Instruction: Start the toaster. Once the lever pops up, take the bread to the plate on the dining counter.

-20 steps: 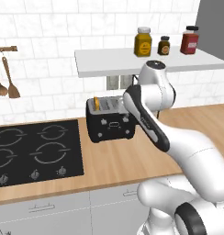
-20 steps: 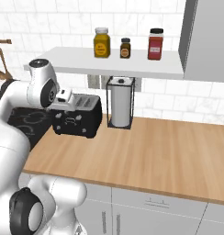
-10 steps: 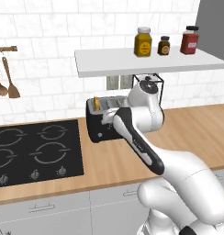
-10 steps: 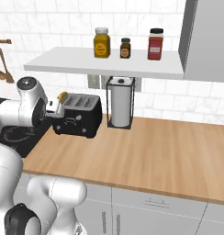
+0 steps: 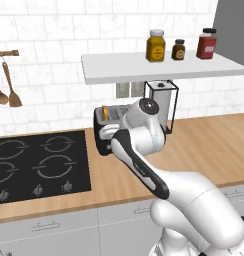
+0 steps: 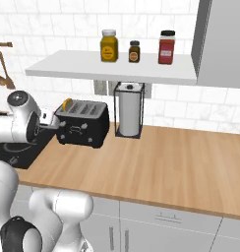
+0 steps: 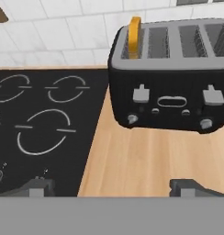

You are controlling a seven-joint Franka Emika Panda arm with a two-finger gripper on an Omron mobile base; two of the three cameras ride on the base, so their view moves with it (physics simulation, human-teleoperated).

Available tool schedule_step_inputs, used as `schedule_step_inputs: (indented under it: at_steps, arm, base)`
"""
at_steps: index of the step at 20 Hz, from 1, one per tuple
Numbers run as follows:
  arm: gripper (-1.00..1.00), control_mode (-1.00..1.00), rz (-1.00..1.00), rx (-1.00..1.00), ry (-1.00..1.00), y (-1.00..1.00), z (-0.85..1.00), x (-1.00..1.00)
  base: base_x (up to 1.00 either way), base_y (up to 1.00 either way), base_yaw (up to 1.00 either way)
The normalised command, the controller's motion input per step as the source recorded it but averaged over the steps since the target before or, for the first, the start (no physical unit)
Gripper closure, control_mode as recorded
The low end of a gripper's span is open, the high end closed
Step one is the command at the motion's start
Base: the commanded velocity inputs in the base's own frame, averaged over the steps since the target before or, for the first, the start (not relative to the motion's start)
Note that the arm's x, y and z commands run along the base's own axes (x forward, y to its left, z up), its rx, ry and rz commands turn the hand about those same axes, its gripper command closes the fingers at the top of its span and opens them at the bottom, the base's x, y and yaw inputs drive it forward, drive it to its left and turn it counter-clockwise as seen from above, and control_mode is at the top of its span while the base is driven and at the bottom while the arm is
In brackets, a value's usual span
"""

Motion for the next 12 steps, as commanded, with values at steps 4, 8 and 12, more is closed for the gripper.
schedule_step_inputs:
  at_steps: [4,8,12]
  arm:
    - [-1.0,-1.0,0.0,0.0,0.0,0.02,0.0,0.32]
    - [-1.0,-1.0,0.0,0.0,0.03,0.0,0.0,0.41]
    - [-1.0,-1.0,0.0,0.0,0.02,0.09,-0.09,0.35]
  base:
    - [0.0,0.0,0.0]
    - [0.0,0.0,0.0]
    - [0.0,0.0,0.0]
